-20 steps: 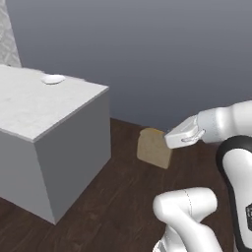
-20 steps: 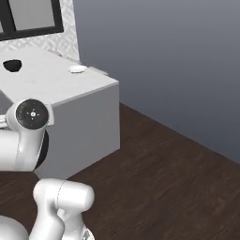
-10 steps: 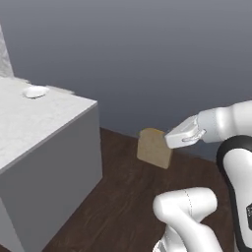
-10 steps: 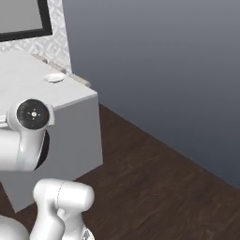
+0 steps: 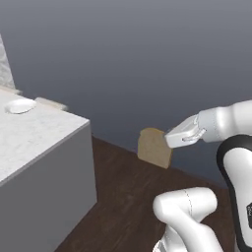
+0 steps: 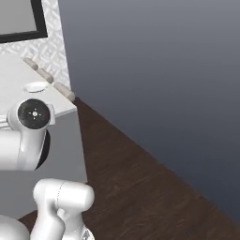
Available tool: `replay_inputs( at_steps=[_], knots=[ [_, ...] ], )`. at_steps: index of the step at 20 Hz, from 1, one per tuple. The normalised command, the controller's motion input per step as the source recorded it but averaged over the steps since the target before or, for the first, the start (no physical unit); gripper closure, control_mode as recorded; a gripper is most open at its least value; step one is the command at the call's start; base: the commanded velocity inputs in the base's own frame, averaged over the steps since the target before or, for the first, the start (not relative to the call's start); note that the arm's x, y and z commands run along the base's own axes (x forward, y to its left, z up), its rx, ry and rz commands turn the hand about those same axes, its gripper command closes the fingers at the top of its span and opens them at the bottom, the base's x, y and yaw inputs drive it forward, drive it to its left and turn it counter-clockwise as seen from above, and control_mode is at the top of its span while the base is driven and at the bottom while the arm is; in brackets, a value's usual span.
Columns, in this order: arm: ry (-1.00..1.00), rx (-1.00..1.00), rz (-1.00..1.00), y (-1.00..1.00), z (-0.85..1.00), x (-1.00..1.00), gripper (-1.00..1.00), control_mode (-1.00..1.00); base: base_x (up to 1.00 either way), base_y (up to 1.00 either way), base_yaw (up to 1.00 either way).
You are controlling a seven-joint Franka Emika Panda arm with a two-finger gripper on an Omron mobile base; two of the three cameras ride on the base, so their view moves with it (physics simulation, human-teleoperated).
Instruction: Start the toaster. Once the lever pops up, take the bread to the plate on the dining counter.
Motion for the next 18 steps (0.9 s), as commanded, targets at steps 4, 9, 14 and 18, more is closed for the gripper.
replay_inputs(
  at_steps=[4,9,14,18],
  knots=[
    [0.00,0.00,0.00,0.00,0.00,0.00,1.00,1.00,1.00,-0.18,0.30],
    [0.00,0.00,0.00,0.00,0.00,0.00,1.00,1.00,1.00,-0.24,0.34],
    [0.00,0.00,0.00,0.00,0.00,0.00,1.00,1.00,1.00,-0.32,0.37],
    [0.00,0.00,0.00,0.00,0.00,0.00,1.00,1.00,1.00,-0.51,0.38]
  ],
)
